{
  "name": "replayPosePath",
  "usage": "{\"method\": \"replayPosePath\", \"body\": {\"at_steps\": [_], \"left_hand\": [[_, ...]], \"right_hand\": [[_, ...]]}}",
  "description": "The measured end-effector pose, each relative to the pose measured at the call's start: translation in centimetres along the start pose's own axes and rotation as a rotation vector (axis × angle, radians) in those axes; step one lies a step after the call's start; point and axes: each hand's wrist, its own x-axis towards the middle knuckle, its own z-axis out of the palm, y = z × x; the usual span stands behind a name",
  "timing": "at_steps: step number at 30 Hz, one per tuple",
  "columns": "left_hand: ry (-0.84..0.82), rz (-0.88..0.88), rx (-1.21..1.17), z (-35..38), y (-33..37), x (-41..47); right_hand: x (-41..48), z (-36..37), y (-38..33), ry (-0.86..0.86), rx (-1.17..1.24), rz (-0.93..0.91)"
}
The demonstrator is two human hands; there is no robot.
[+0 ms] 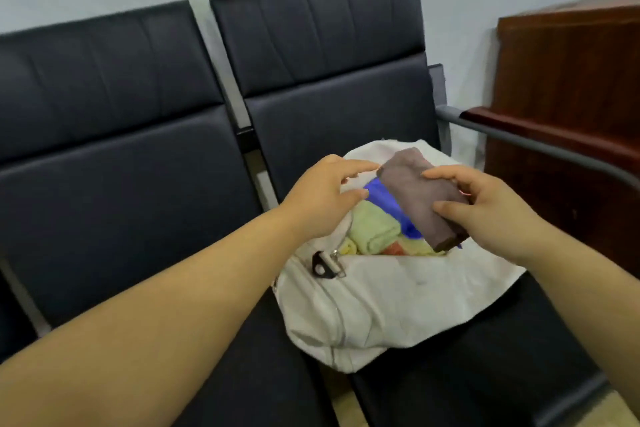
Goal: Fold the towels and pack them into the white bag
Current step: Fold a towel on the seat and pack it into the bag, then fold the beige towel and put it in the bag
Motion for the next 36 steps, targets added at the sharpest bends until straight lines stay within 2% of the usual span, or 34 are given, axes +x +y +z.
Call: {"method": "replayPosePath", "body": {"at_steps": [3, 6, 8, 9, 11, 12, 15, 18, 21, 26, 30, 36], "left_hand": [[-0.071, -0.153, 0.219, 1.2, -1.6, 4.4], [-0.243, -0.275, 0.367, 1.7, -3.4, 6.8], [-0.318, -0.291, 0.396, 1.8, -4.8, 8.1], [-0.329, -0.283, 0.4, 1.8, -5.6, 8.5], [-0.311, -0.233, 0.404, 1.7, -6.7, 8.9], [-0.292, -0.21, 0.384, 1.7, -7.2, 8.9], [-0.184, -0.196, 0.261, 1.7, -7.9, 8.7], [-0.119, -0.162, 0.233, 1.9, -7.9, 8.9], [-0.104, -0.13, 0.267, 1.9, -7.4, 8.9], [-0.146, -0.159, 0.297, 1.6, -6.6, 8.5], [-0.159, -0.182, 0.22, 1.6, -6.3, 6.8], [-0.073, -0.237, 0.057, -0.9, -5.2, -0.8]], "right_hand": [[3.9, -0.3, 1.7, 0.097, 0.066, -0.005], [7.1, 1.0, 3.0, 0.05, -0.108, -0.07], [8.6, 2.1, 4.5, -0.05, -0.283, -0.049], [9.0, 2.6, 5.0, -0.115, -0.442, -0.041], [9.6, 3.5, 5.5, -0.219, -0.774, -0.109], [9.6, 3.8, 5.3, -0.234, -0.844, -0.159], [9.7, 4.4, 4.8, -0.237, -0.85, -0.197], [10.3, 4.9, 5.8, -0.414, -0.906, -0.068], [11.1, 5.3, 5.7, -0.476, -0.928, 0.136], [11.7, 5.7, 4.6, -0.51, -0.932, 0.232], [11.3, 5.4, 4.4, -0.45, -0.894, 0.175], [4.9, 5.2, 1.8, -0.207, -0.747, 0.066]]}}
